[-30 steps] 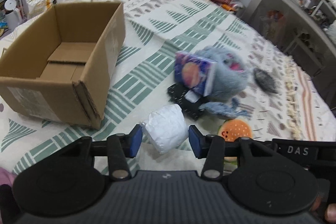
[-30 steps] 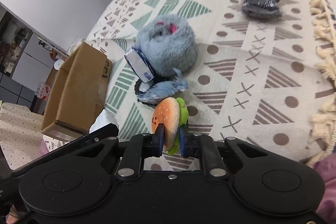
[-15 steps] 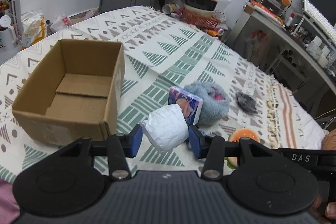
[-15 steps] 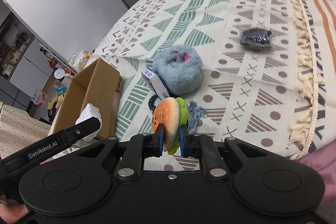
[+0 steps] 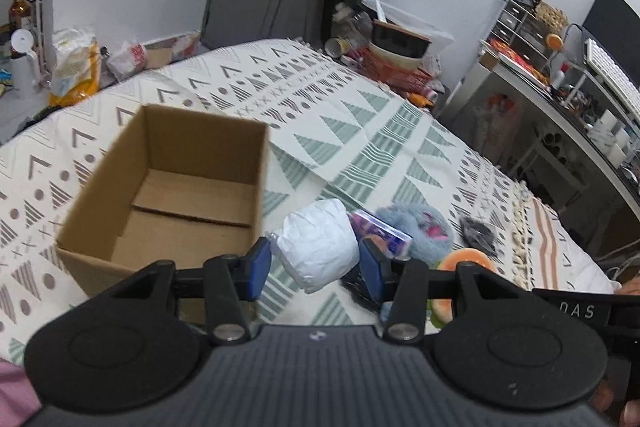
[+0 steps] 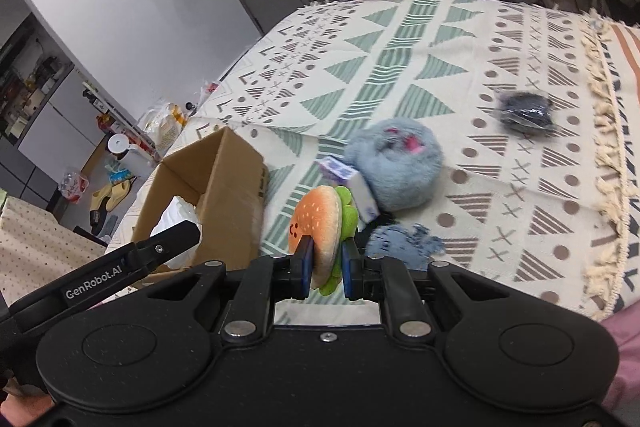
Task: Organize soft objects
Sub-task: 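Carry the white bundle into the cardboard box and release while the right tool drops the burger in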
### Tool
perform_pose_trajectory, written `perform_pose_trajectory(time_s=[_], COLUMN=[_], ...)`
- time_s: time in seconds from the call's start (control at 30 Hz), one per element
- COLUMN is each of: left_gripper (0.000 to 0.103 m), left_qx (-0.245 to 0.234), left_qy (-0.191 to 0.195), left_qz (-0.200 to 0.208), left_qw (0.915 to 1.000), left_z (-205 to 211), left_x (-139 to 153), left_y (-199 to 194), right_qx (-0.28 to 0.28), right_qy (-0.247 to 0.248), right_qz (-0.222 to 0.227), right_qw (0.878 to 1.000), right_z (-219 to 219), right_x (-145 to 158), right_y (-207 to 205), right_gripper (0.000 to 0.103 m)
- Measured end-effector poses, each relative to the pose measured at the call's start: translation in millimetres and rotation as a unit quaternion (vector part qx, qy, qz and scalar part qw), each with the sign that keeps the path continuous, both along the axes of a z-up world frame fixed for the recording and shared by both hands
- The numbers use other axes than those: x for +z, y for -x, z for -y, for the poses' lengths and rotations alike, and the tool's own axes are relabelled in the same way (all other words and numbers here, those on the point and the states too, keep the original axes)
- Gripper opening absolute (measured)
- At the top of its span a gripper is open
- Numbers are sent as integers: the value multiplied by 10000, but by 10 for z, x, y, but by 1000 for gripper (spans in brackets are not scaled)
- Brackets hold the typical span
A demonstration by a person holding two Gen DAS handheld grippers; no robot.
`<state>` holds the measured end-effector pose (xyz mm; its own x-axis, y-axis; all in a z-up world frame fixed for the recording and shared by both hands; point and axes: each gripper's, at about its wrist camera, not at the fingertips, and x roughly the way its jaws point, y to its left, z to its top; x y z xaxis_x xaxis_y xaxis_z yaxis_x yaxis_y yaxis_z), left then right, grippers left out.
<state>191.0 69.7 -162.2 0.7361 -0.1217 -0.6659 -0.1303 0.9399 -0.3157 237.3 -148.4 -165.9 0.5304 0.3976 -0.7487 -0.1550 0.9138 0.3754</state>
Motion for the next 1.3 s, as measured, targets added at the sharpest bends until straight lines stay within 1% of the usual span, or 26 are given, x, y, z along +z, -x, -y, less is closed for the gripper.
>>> perform_pose_trajectory(time_s=[0.1,0.27,0.37,0.43,0.47,0.57,0.63,0.7,0.83,0.93,1.07,1.13,1.2,1.27,1.3], left_gripper=[47,47,47,47,47,47,47,47,47,47,52,53,54,59,68], left_qx=[138,420,564,659,726,1001,1098,1106,1167,1141,1085,1151,1256,1343,1367], left_qy=[-124,64,-95,-227,-220,-96,-61,-30,138,252,422,581,696,715,687], left_qz=[49,1,-3,-93,-146,-269,-293,-295,-509,-584,-700,-800,-805,-679,-569], left_qw=[9998,9991,9984,9975,9970,9946,9935,9934,9918,9914,9907,9884,9864,9860,9866], left_z=[-111,-410,-593,-713,-784,-994,-1097,-1182,-1327,-1362,-1389,-1431,-1468,-1487,-1490], left_x=[0,-32,-46,-93,-123,-185,-204,-225,-339,-387,-442,-464,-438,-363,-325], left_y=[-27,-52,-73,-111,-123,-138,-134,-139,-172,-177,-208,-210,-174,-107,-69], right_qx=[37,108,193,255,289,371,446,503,630,675,711,722,706,697,702], right_qy=[-18,-100,-139,-168,-211,-307,-331,-349,-325,-322,-297,-298,-269,-279,-287], right_qz=[54,128,145,128,91,62,68,54,14,-82,-176,-236,-290,-379,-410], right_qw=[10000,9998,9996,9995,9993,9988,9984,9981,9975,9972,9969,9967,9967,9965,9963], right_z=[-168,-446,-620,-730,-785,-940,-1066,-1161,-1340,-1446,-1569,-1602,-1619,-1623,-1629], right_x=[27,65,84,92,90,109,129,128,79,6,-77,-126,-164,-199,-207], right_y=[-18,-60,-106,-135,-157,-211,-244,-280,-331,-377,-410,-423,-430,-435,-435], right_gripper=[15,15,15,15,15,15,15,15,15,15,15,15,15,15,15])
